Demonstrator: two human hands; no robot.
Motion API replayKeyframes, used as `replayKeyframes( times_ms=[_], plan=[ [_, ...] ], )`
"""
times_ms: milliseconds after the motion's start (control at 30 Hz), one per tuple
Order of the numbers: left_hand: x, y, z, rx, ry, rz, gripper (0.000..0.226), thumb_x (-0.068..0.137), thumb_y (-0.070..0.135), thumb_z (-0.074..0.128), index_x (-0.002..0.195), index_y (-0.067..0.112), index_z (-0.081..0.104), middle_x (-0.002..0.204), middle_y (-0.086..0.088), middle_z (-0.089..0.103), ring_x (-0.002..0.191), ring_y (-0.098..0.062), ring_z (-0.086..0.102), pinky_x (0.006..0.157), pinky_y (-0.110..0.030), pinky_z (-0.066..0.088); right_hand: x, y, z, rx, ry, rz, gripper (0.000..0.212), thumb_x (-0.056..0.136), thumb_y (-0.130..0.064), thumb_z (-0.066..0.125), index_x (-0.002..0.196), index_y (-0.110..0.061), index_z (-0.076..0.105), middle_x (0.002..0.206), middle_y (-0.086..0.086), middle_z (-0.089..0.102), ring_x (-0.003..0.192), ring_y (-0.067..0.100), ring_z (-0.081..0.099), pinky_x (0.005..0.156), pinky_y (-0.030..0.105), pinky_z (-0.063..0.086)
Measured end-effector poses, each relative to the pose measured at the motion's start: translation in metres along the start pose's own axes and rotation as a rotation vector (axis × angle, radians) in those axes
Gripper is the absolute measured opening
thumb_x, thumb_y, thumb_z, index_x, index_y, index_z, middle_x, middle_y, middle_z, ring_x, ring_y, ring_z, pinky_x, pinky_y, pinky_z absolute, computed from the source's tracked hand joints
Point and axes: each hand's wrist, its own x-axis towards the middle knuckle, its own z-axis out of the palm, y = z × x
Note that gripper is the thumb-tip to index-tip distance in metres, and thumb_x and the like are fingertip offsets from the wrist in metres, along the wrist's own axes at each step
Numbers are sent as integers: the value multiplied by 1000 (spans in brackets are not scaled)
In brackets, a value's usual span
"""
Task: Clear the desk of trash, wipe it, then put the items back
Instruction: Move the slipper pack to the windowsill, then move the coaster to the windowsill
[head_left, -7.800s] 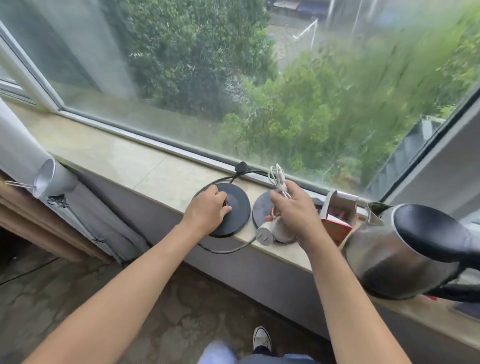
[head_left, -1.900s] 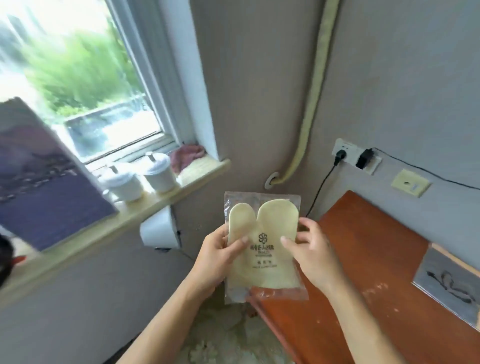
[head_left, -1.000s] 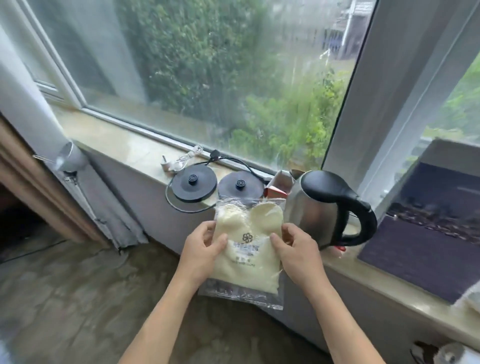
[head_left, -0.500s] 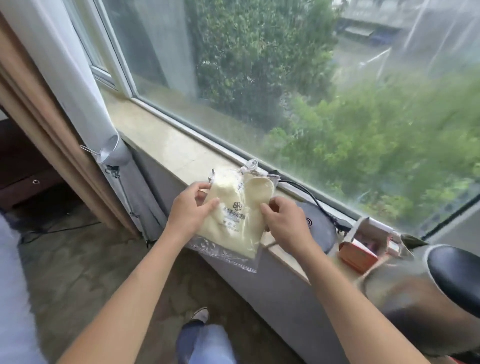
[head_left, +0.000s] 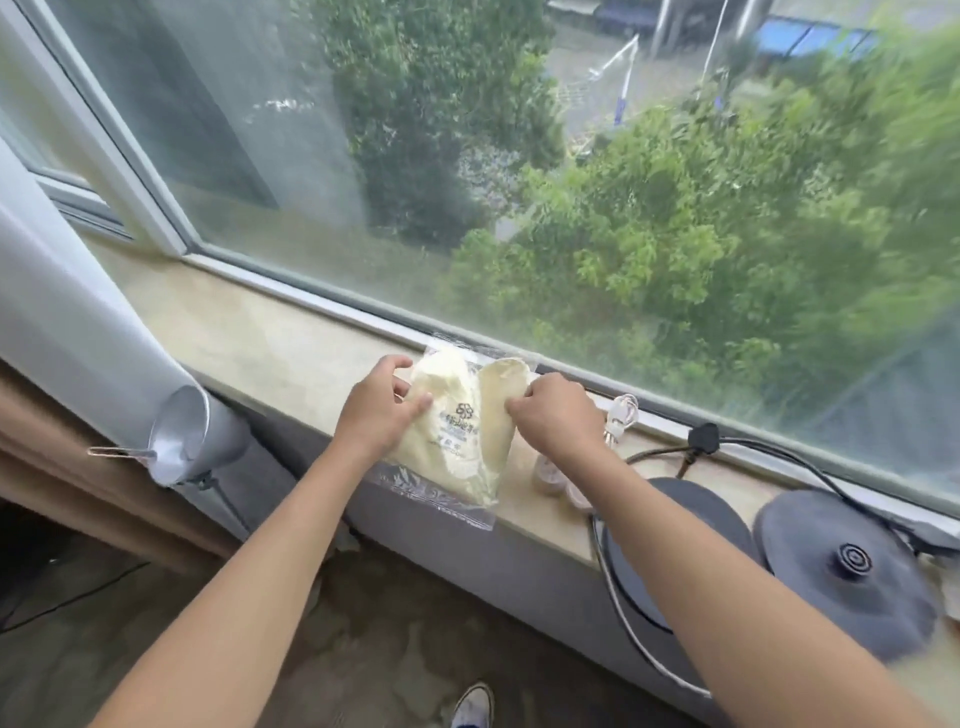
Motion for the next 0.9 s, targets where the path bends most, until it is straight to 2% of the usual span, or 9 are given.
replayKeyframes(
  times_ms=[167, 267, 333, 400, 467, 567, 667, 767, 900],
  plan=[
    [27, -14, 15, 217, -100, 90, 70, 88, 35, 79, 146, 19, 43, 91, 5, 60, 90, -20, 58, 77, -37, 47, 9, -10, 18, -314, 42, 40, 9, 91, -26, 55, 93, -21, 63, 110, 6, 71, 104, 32, 66, 78, 34, 40],
    [31, -15, 20, 292, -142, 106, 80, 83, 43, 82, 147, 19, 40, 109, -4, 60, 108, -21, 51, 88, -37, 45, 6, -4, 19, -463, 46, 49, 3, 93, -27, 57, 93, -26, 60, 110, 3, 71, 106, 30, 65, 87, 40, 34],
    [29, -10, 19, 395, -119, 170, 90, 82, 47, 82, 152, 15, 34, 131, -8, 55, 125, -26, 43, 104, -40, 41, 3, 3, 18, -495, 91, 67, 18, 94, -36, 59, 105, -24, 64, 113, 3, 70, 110, 29, 63, 89, 43, 31],
    [26, 4, 16, 426, -59, 238, 96, 82, 47, 82, 155, 12, 31, 140, -12, 47, 131, -32, 38, 111, -43, 34, -4, 14, 14, -468, 179, 91, 33, 96, -46, 54, 115, -20, 61, 117, 5, 65, 114, 30, 58, 96, 46, 33],
    [20, 25, 17, 383, 7, 362, 91, 82, 40, 84, 154, 10, 37, 137, -14, 48, 128, -35, 41, 110, -46, 34, -15, 30, 5, -388, 328, 66, 37, 97, -48, 48, 118, -19, 59, 117, 5, 62, 113, 30, 55, 97, 47, 35],
    [1, 78, 32, 325, 43, 673, 70, 85, 31, 79, 145, 8, 51, 131, -13, 59, 122, -36, 53, 106, -47, 42, -39, 65, -16, -235, 554, -19, 38, 93, -41, 54, 119, -16, 64, 115, 6, 65, 112, 31, 57, 99, 48, 38],
    [-39, 148, 69, 254, -33, 913, 63, 92, 43, 61, 144, 9, 52, 141, -11, 59, 133, -31, 52, 112, -48, 42, -75, 110, -43, -173, 771, -52, 46, 88, -42, 54, 122, -14, 68, 121, 7, 67, 119, 35, 58, 105, 53, 42],
    [-97, 207, 122, 278, -134, 1109, 68, 92, 50, 51, 149, 13, 50, 153, -6, 51, 145, -28, 43, 122, -51, 31, -127, 166, -68, -186, 843, 55, 53, 88, -46, 54, 131, -17, 66, 134, 5, 65, 134, 35, 50, 112, 57, 37],
    [-182, 269, 191, 215, -238, 1288, 67, 92, 53, 50, 148, 16, 52, 154, -3, 51, 148, -25, 41, 124, -51, 27, -220, 252, -96, -175, 971, 288, 54, 89, -44, 57, 137, -20, 63, 140, 1, 62, 140, 32, 44, 116, 59, 31]
  ],
)
